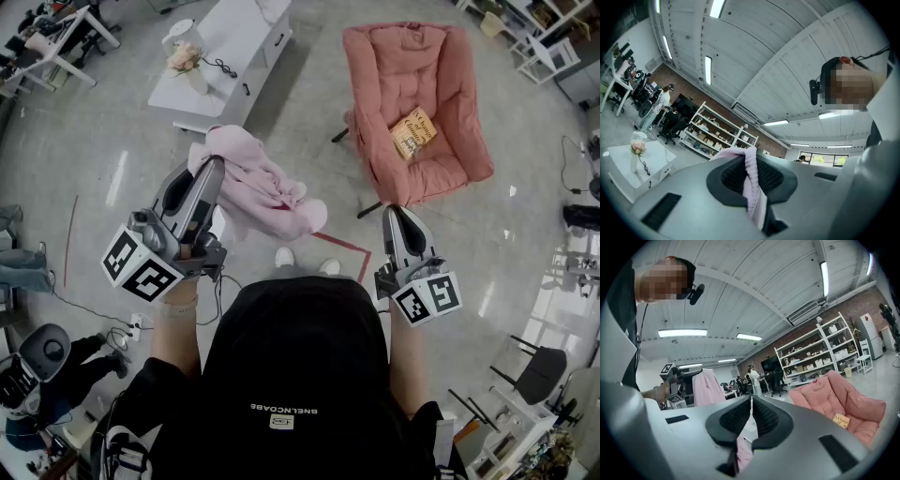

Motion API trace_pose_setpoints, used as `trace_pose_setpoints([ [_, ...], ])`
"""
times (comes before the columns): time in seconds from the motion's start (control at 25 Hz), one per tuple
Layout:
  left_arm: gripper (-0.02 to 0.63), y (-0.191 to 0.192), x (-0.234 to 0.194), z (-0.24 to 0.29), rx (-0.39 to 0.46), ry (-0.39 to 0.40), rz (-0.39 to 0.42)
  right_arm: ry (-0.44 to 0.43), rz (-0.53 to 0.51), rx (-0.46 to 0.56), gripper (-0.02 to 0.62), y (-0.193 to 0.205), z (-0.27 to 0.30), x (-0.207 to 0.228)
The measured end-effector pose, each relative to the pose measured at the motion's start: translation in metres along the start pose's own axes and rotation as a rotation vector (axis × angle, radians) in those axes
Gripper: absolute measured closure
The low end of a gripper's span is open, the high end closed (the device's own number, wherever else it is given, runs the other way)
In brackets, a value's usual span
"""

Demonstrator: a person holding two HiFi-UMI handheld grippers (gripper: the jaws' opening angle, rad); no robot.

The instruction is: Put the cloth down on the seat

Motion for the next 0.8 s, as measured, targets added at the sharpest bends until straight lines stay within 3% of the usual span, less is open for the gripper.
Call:
trace_pose_setpoints([
  [0.44,0.564,-0.002,-0.029,-0.008,-0.035,0.012,0.011,0.005,-0.008,-0.013,0.56,0.009,0.031,-0.021],
  [0.8,0.563,-0.004,-0.066,0.008,-0.062,0.037,0.133,0.053,-0.072,0.0,0.56,0.004,0.08,-0.037],
])
Point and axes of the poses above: the fingertips, and each gripper's own axes: z forward along the fingers, x to its right, y out of its underside, the point moved 7 cm from there along -z, backward along the fingers, and after that the axes turned 12 degrees about -y, right-handed, at the moved point
